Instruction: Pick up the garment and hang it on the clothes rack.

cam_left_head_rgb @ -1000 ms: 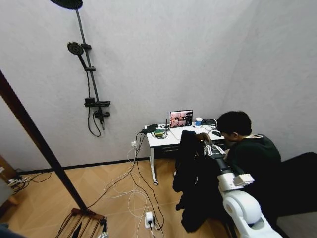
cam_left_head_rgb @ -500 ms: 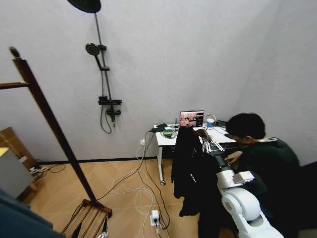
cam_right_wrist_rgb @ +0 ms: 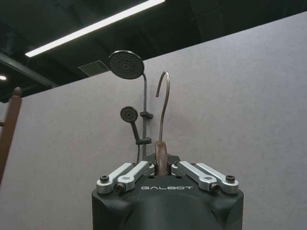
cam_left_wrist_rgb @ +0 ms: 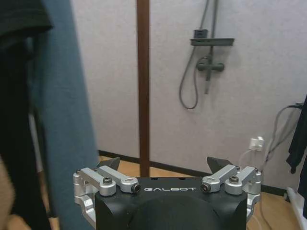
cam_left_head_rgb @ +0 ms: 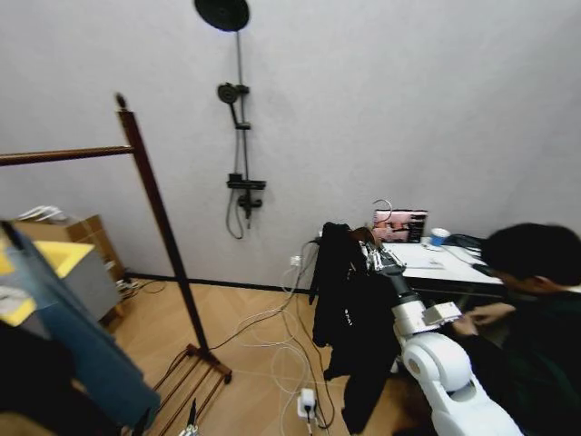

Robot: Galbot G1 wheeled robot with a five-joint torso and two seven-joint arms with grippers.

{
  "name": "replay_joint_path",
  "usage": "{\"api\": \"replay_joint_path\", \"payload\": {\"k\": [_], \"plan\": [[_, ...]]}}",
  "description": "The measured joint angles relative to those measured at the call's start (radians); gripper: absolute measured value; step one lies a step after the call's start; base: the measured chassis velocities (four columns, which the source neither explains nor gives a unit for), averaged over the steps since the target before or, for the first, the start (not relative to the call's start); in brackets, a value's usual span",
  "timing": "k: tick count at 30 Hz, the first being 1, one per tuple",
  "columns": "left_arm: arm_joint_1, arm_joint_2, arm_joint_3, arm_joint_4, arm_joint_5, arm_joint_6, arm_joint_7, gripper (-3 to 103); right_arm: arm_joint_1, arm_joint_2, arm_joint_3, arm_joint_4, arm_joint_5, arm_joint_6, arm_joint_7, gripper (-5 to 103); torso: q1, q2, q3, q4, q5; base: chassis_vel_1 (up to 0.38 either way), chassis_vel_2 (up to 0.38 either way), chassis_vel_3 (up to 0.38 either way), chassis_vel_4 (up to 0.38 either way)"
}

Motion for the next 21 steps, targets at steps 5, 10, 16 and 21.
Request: {"api": "replay_joint_path", "payload": {"k": [5, 10, 16, 21], "plan": [[0.000, 0.000, 0.000, 0.000, 0.000, 0.000, 0.000, 100, 0.011, 0.003, -0.031, 0.004, -0.008, -0.008, 0.003, 9, 0.000, 0.000, 0.000, 0.0001, 0.0000, 0.139, 0.141, 0.129, 0.116], [0.000, 0.000, 0.000, 0.000, 0.000, 0.000, 0.000, 100, 0.028, -0.002, -0.052, 0.005, -0.009, -0.018, 0.010, 9, 0.000, 0.000, 0.000, -0.0001, 0.0000, 0.115, 0.120, 0.137, 0.129], [0.000, 0.000, 0.000, 0.000, 0.000, 0.000, 0.000, 100, 0.042, -0.006, -0.075, 0.006, -0.008, -0.022, 0.013, 9, 0.000, 0.001, 0.000, -0.0001, 0.0000, 0.120, 0.119, 0.139, 0.134], [0.000, 0.000, 0.000, 0.000, 0.000, 0.000, 0.000, 100, 0.056, -0.002, -0.092, 0.013, -0.002, -0.035, 0.016, 9, 0.001, 0.002, 0.001, 0.0000, 0.0000, 0.139, 0.128, 0.130, 0.124]]}}
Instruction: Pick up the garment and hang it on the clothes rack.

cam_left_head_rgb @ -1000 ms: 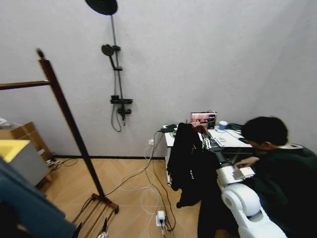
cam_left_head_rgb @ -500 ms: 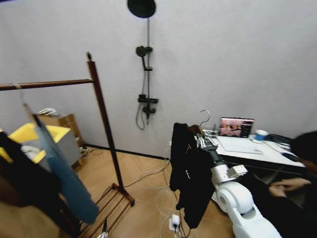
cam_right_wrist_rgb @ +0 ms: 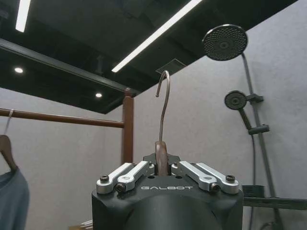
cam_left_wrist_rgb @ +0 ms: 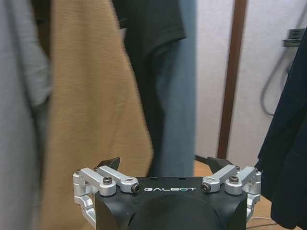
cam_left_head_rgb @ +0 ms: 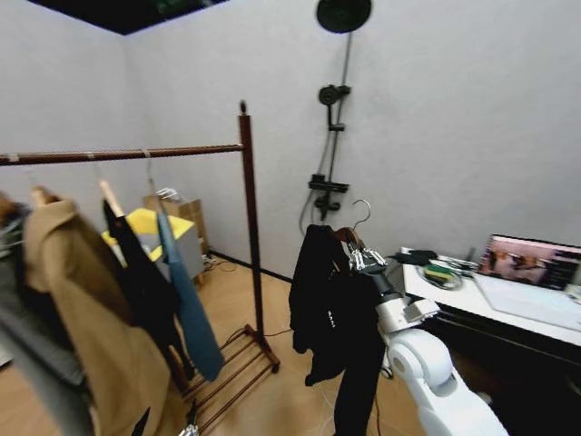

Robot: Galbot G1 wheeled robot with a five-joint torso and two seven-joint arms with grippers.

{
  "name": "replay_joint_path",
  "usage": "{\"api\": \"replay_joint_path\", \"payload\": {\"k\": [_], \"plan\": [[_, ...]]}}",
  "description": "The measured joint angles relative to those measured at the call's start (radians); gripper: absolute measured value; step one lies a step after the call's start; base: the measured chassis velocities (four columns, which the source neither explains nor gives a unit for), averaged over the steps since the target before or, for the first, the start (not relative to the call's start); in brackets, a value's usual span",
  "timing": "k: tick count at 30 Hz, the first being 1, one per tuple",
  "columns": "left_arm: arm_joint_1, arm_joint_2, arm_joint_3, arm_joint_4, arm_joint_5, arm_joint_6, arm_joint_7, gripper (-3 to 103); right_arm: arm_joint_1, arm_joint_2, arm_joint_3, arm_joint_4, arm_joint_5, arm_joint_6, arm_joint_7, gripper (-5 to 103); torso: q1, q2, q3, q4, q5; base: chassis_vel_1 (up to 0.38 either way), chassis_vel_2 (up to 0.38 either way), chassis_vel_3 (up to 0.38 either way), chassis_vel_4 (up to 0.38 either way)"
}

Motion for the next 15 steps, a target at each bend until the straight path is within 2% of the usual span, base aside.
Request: {"api": "replay_joint_path", "payload": {"k": [12, 15], "plan": [[0.000, 0.000, 0.000, 0.000, 0.000, 0.000, 0.000, 100, 0.031, -0.041, -0.012, 0.029, 0.003, -0.019, 0.015, 9, 0.000, 0.001, 0.000, -0.0002, -0.0001, 0.120, 0.123, 0.126, 0.120], [0.000, 0.000, 0.000, 0.000, 0.000, 0.000, 0.000, 100, 0.076, -0.075, -0.019, 0.017, 0.013, -0.055, 0.012, 9, 0.000, 0.001, 0.001, 0.0000, 0.0002, 0.115, 0.119, 0.126, 0.102]]}}
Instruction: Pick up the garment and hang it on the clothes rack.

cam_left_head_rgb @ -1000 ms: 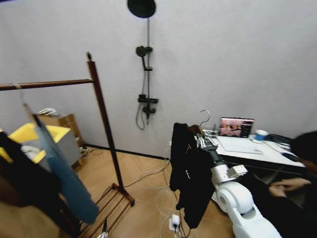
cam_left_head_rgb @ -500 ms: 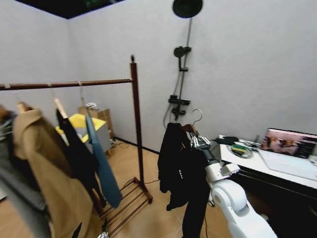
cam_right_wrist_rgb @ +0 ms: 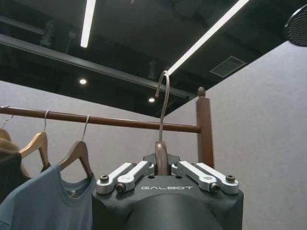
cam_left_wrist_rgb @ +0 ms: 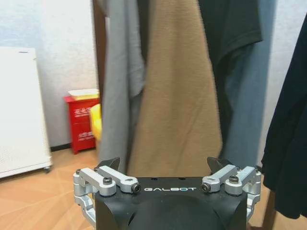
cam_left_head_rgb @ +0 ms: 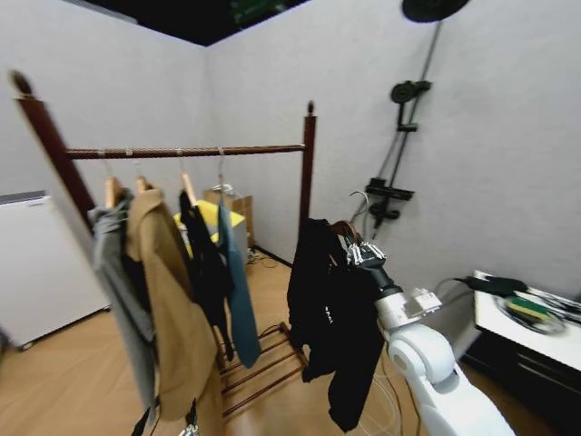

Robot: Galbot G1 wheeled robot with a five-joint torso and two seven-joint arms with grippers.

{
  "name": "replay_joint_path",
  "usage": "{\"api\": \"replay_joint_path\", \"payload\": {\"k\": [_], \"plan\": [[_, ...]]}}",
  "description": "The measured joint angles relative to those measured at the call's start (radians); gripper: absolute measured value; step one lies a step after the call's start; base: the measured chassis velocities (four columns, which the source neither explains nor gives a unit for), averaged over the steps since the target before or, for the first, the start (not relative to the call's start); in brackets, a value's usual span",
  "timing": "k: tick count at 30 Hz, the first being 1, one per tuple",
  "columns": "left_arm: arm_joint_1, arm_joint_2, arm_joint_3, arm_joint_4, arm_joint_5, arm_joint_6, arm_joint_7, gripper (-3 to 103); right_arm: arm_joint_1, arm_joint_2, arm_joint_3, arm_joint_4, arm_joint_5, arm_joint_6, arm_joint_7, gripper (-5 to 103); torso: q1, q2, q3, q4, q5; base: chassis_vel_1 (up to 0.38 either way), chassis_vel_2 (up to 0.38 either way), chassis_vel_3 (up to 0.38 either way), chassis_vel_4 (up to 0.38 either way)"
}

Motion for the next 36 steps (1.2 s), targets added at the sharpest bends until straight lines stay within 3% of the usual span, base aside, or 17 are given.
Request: {"api": "replay_joint_path", "payload": {"k": [8, 9, 13, 16, 19, 22, 36], "plan": [[0.000, 0.000, 0.000, 0.000, 0.000, 0.000, 0.000, 100, 0.251, -0.043, -0.101, -0.135, 0.052, -0.037, 0.019, 9, 0.000, 0.000, 0.000, -0.0003, -0.0002, 0.028, 0.028, 0.033, 0.030], [0.000, 0.000, 0.000, 0.000, 0.000, 0.000, 0.000, 100, 0.355, -0.045, -0.155, -0.206, 0.070, -0.047, 0.027, 9, 0.000, 0.000, 0.000, -0.0002, -0.0005, 0.000, 0.000, 0.000, 0.000], [0.000, 0.000, 0.000, 0.000, 0.000, 0.000, 0.000, 100, 0.503, -0.023, -0.243, -0.327, 0.101, -0.077, 0.030, 9, 0.001, 0.000, 0.001, -0.0003, 0.0000, 0.000, 0.000, 0.000, 0.000], [0.000, 0.000, 0.000, 0.000, 0.000, 0.000, 0.000, 100, 0.663, 0.046, -0.335, -0.432, 0.102, -0.094, 0.032, 9, 0.001, 0.000, 0.000, -0.0003, -0.0005, 0.000, 0.000, 0.000, 0.000], [0.000, 0.000, 0.000, 0.000, 0.000, 0.000, 0.000, 100, 0.708, 0.075, -0.361, -0.466, 0.096, -0.096, 0.034, 9, 0.001, 0.000, 0.000, 0.0000, -0.0006, 0.000, 0.000, 0.000, 0.000], [0.000, 0.000, 0.000, 0.000, 0.000, 0.000, 0.000, 100, 0.826, 0.170, -0.421, -0.614, 0.068, -0.097, 0.035, 9, 0.001, 0.000, 0.000, 0.0001, -0.0007, 0.000, 0.000, 0.000, 0.000], [0.000, 0.000, 0.000, 0.000, 0.000, 0.000, 0.000, 100, 1.028, 0.335, -0.473, -0.994, -0.001, -0.075, 0.007, 9, 0.000, 0.001, 0.000, -0.0003, -0.0003, 0.000, 0.000, 0.000, 0.000]]}}
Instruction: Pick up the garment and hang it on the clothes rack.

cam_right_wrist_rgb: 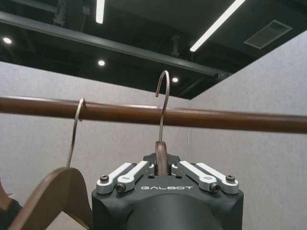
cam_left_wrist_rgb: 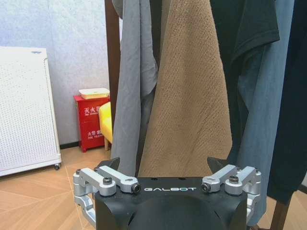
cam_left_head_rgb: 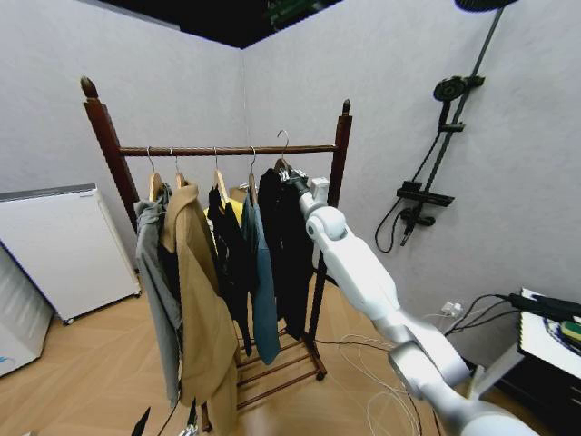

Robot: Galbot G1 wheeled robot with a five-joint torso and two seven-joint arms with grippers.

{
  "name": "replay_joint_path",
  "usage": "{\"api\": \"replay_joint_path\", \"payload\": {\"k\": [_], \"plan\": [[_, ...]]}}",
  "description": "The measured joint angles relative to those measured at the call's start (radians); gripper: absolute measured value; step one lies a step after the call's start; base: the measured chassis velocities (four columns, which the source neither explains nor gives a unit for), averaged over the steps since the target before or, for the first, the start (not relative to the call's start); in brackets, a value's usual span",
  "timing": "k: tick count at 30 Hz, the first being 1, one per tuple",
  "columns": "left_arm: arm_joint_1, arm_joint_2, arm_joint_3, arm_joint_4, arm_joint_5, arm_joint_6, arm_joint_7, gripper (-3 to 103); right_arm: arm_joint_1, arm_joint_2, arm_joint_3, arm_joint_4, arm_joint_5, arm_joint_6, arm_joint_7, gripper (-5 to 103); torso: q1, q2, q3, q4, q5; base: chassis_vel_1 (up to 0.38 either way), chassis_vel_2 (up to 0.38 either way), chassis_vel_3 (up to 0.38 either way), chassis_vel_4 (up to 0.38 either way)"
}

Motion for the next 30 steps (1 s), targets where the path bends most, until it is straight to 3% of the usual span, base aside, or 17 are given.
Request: {"api": "replay_joint_path", "payload": {"k": [4, 11, 13, 14, 18, 22, 23, 25, 26, 27, 28, 30], "plan": [[0.000, 0.000, 0.000, 0.000, 0.000, 0.000, 0.000, 100, 0.039, 0.028, -0.009, -0.094, -0.015, 0.002, -0.005, 9, 0.000, 0.000, 0.000, 0.0001, 0.0001, 0.000, 0.000, 0.000, 0.000], [0.000, 0.000, 0.000, 0.000, 0.000, 0.000, 0.000, 100, 0.023, 0.030, -0.019, -0.086, 0.001, -0.036, 0.007, 8, 0.000, 0.000, 0.000, 0.0000, 0.0001, 0.000, 0.000, 0.000, 0.000], [0.000, 0.000, 0.000, 0.000, 0.000, 0.000, 0.000, 100, -0.002, 0.021, -0.017, -0.048, 0.005, -0.048, 0.009, 14, 0.000, 0.000, 0.000, 0.0002, 0.0000, 0.000, 0.000, 0.000, 0.000], [0.000, 0.000, 0.000, 0.000, 0.000, 0.000, 0.000, 100, -0.029, 0.009, -0.014, -0.006, 0.005, -0.057, 0.011, 25, 0.000, 0.000, 0.000, 0.0004, 0.0001, 0.000, 0.000, 0.000, 0.000], [0.000, 0.000, 0.000, 0.000, 0.000, 0.000, 0.000, 100, -0.109, -0.042, 0.007, 0.141, -0.005, -0.071, 0.022, 41, 0.000, 0.000, 0.000, 0.0000, 0.0002, 0.000, 0.000, 0.000, 0.000], [0.000, 0.000, 0.000, 0.000, 0.000, 0.000, 0.000, 100, -0.156, -0.081, 0.032, 0.224, -0.011, -0.071, 0.035, 46, 0.000, 0.000, 0.000, 0.0002, 0.0003, 0.000, 0.000, 0.000, 0.000], [0.000, 0.000, 0.000, 0.000, 0.000, 0.000, 0.000, 100, -0.188, -0.117, 0.049, 0.280, 0.000, -0.078, 0.046, 57, 0.000, 0.000, 0.000, 0.0004, 0.0002, 0.000, 0.000, 0.000, 0.000], [0.000, 0.000, 0.000, 0.000, 0.000, 0.000, 0.000, 100, -0.211, -0.146, 0.062, 0.322, 0.005, -0.082, 0.048, 57, 0.000, 0.000, 0.000, 0.0007, 0.0005, 0.000, 0.000, 0.000, 0.000], [0.000, 0.000, 0.000, 0.000, 0.000, 0.000, 0.000, 100, -0.265, -0.214, 0.100, 0.407, 0.014, -0.092, 0.051, 68, 0.000, 0.000, 0.000, 0.0000, 0.0002, 0.000, 0.000, 0.000, 0.000], [0.000, 0.000, 0.000, 0.000, 0.000, 0.000, 0.000, 100, -0.265, -0.214, 0.100, 0.407, 0.014, -0.092, 0.051, 68, 0.000, 0.000, 0.000, 0.0000, 0.0002, 0.000, 0.000, 0.000, 0.000], [0.000, 0.000, 0.000, 0.000, 0.000, 0.000, 0.000, 100, -0.354, -0.295, 0.159, 0.519, 0.043, -0.110, 0.077, 73, 0.000, 0.000, 0.000, 0.0001, 0.0003, 0.000, 0.000, 0.000, 0.000], [0.000, 0.000, 0.000, 0.000, 0.000, 0.000, 0.000, 100, -0.408, -0.330, 0.190, 0.578, 0.060, -0.121, 0.085, 79, 0.000, 0.000, 0.000, -0.0006, 0.0007, 0.000, 0.000, 0.000, 0.000]]}}
